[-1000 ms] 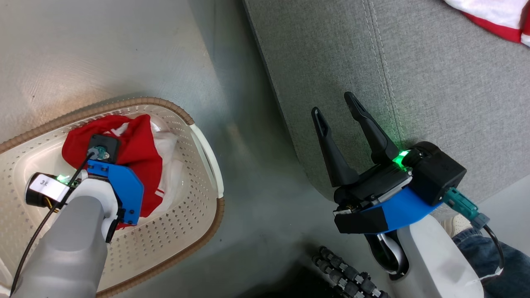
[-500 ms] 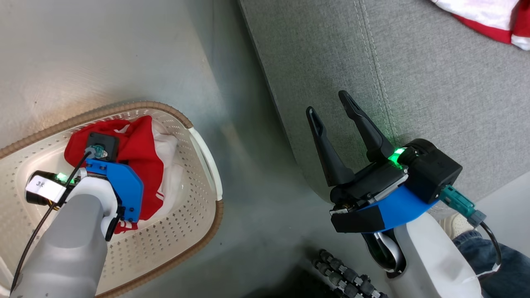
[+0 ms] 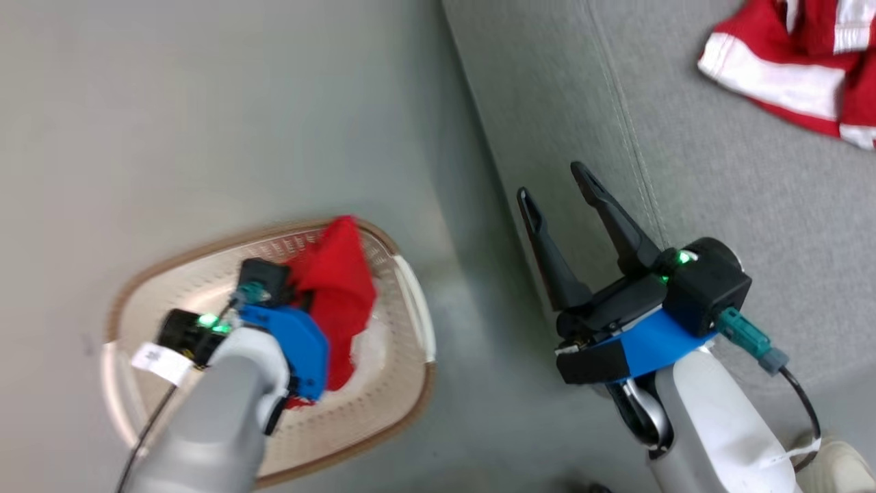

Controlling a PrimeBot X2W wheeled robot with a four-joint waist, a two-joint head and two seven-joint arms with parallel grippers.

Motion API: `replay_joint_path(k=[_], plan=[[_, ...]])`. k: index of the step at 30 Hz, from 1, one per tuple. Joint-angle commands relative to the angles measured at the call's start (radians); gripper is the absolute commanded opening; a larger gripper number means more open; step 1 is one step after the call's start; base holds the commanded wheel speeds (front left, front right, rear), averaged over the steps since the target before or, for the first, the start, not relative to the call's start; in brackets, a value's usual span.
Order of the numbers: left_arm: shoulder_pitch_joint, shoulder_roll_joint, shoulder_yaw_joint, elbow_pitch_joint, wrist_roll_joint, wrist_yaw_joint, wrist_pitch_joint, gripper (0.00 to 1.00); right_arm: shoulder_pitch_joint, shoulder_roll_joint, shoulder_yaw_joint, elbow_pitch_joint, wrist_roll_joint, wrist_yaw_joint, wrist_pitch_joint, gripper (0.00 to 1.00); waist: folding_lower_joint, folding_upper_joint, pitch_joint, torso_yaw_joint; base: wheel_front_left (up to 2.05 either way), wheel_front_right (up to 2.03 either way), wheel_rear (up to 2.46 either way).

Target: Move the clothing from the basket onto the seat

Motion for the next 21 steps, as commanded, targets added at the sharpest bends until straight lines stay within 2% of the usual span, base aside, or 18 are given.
replay_joint_path(k=[1, 7, 12, 14, 21], plan=[[0.004, -0.002, -0.008, -0.011, -0.008, -0.008, -0.012, 0.0, 0.008, -0.001, -0.008, 0.002, -0.01, 0.0, 0.0, 1.0, 0.0002, -0.0001, -0.014, 0.006, 0.0, 0.0, 0.0], [0.069, -0.014, -0.097, -0.119, -0.124, -0.005, -0.118, 0.0, 0.05, -0.001, -0.05, 0.009, -0.062, 0.0, 0.042, 1.0, 0.0002, -0.0001, -0.15, 0.111, 0.0, 0.0, 0.0], [0.125, 0.002, -0.119, -0.216, -0.204, -0.005, -0.17, 0.0, 0.102, -0.001, -0.077, -0.006, -0.086, 0.0, 0.086, 1.0, 0.0002, -0.0001, -0.267, 0.182, 0.0, 0.0, 0.0], [0.145, 0.013, -0.1, -0.28, -0.218, -0.005, -0.174, 0.0, 0.127, -0.001, -0.093, -0.017, -0.092, 0.0, 0.1, 1.0, 0.0002, -0.0001, -0.311, 0.205, 0.0, 0.0, 0.0], [0.261, 0.057, 0.013, -0.533, -0.157, -0.005, -0.175, 0.0, 0.217, -0.001, -0.129, -0.049, -0.099, 0.0, 0.149, 1.0, 0.0002, -0.0001, -0.45, 0.259, 0.0, 0.0, 0.0]])
